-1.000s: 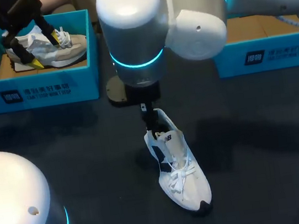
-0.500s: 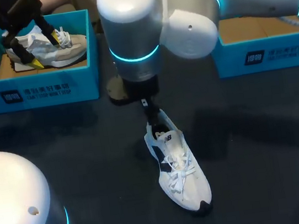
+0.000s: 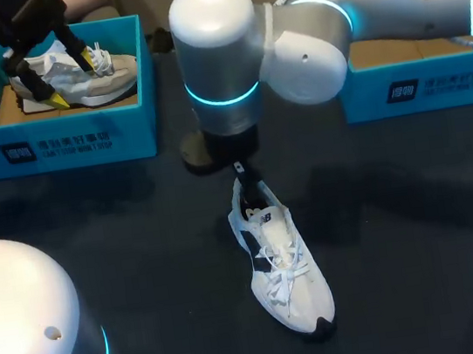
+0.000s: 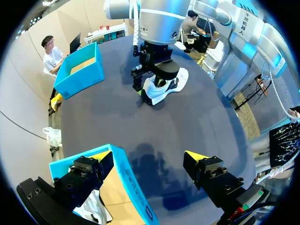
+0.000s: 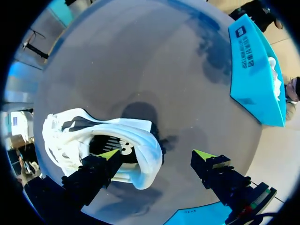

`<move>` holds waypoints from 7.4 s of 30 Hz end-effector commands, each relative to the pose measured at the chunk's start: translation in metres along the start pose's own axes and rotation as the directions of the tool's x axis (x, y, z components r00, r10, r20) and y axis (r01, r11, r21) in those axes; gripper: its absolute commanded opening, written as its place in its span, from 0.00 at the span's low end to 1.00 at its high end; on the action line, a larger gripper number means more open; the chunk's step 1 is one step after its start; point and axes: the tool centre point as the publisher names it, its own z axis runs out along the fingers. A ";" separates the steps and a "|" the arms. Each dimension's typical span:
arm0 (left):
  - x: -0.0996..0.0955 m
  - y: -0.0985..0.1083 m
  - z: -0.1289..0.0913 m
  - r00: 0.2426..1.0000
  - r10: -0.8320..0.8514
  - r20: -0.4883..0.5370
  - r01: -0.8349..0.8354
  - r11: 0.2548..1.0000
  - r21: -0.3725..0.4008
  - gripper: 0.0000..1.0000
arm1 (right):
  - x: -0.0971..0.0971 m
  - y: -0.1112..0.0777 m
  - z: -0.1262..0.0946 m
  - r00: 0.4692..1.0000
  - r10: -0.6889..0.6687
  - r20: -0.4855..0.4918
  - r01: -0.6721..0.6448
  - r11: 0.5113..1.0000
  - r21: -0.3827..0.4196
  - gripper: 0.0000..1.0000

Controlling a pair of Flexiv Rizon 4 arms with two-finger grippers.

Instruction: Take the shoe out of the shoebox, open the shoe tongue, remove and reinsert the insole, then place the shoe into the shoebox

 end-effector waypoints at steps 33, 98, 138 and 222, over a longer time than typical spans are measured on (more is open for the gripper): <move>0.000 0.000 0.000 1.000 0.000 -0.001 0.000 1.000 -0.002 1.00 | -0.006 -0.002 0.048 0.998 0.001 -0.067 -0.003 1.000 -0.019 0.10; 0.000 0.000 0.000 1.000 0.000 -0.001 0.000 1.000 -0.002 1.00 | -0.040 -0.140 -0.120 0.994 0.074 0.077 -0.090 0.970 0.226 0.00; 0.000 0.000 0.000 1.000 0.000 -0.001 0.000 1.000 -0.002 1.00 | -0.141 -0.378 -0.208 0.991 -0.055 0.124 0.003 0.923 0.384 0.00; 0.000 0.000 0.000 1.000 0.000 -0.001 0.000 1.000 -0.002 1.00 | -0.181 -0.597 -0.188 0.203 0.908 0.368 -0.973 0.145 0.180 0.00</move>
